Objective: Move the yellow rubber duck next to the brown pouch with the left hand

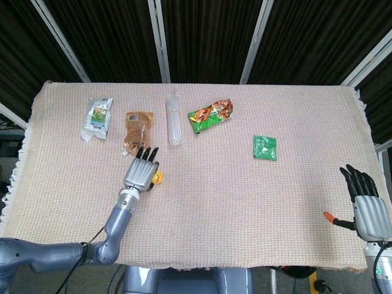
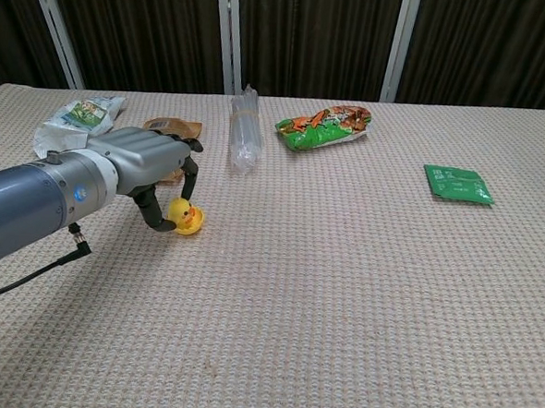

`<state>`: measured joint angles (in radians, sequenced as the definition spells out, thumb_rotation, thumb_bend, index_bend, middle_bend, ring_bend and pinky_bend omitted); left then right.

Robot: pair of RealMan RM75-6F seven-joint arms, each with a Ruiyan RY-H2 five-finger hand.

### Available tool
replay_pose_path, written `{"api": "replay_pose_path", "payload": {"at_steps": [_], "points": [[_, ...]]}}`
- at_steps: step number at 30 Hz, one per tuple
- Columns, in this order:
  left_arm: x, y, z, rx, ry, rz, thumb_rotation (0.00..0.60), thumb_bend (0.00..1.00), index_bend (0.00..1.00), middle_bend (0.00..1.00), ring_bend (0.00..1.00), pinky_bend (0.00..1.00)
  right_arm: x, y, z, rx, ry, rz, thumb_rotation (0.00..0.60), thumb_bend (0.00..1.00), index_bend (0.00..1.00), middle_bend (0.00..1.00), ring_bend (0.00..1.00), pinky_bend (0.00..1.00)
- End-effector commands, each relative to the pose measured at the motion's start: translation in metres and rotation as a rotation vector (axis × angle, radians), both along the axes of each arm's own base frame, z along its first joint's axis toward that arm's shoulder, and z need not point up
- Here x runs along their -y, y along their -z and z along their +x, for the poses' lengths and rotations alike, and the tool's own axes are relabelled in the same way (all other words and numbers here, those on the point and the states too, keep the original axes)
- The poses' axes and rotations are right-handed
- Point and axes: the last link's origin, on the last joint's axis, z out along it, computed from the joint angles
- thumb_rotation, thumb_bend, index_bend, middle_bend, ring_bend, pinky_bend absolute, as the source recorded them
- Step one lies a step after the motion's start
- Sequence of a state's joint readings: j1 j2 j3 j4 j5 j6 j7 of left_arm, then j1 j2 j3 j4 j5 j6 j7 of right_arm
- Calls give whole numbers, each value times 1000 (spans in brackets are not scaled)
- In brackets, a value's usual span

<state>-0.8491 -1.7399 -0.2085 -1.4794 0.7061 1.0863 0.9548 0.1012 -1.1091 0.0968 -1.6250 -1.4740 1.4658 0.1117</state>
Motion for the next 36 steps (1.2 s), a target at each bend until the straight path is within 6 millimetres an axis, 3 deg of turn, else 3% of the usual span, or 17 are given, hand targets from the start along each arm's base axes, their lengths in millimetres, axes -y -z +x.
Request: {"api": "replay_pose_path", "payload": {"at_steps": [1, 4, 16, 18, 22, 27, 36], "points": [[0, 0, 0, -7, 0, -1, 600, 307, 297, 0, 0, 0, 0, 0, 0, 0, 0, -2, 600, 3, 16, 0, 0, 0], [0, 0, -2, -12, -9, -6, 600, 299, 242, 0, 0, 0, 0, 0, 0, -2, 1, -3, 600, 3, 19, 0, 0, 0], [3, -18, -5, 47, -31, 22, 600, 296, 220, 0, 0, 0, 0, 1, 0, -7, 1, 4, 600, 4, 20, 0, 0, 0], [10, -31, -8, 88, -36, 44, 600, 287, 211, 0, 0, 0, -1, 1, -2, -14, 8, 10, 600, 3, 20, 0, 0, 0], [29, -64, -26, 148, -35, 109, 600, 92, 128, 0, 0, 0, 0, 2, -4, -31, 18, 24, 600, 4, 20, 0, 0, 0], [78, -125, -83, 133, -30, 226, 600, 20, 9, 0, 0, 0, 1, 3, -4, -68, 23, 36, 600, 2, 19, 0, 0, 0], [123, -163, -113, 173, -31, 286, 600, 0, 0, 0, 0, 0, 2, 7, -4, -114, 32, 55, 600, 1, 0, 0, 0, 0]]}}
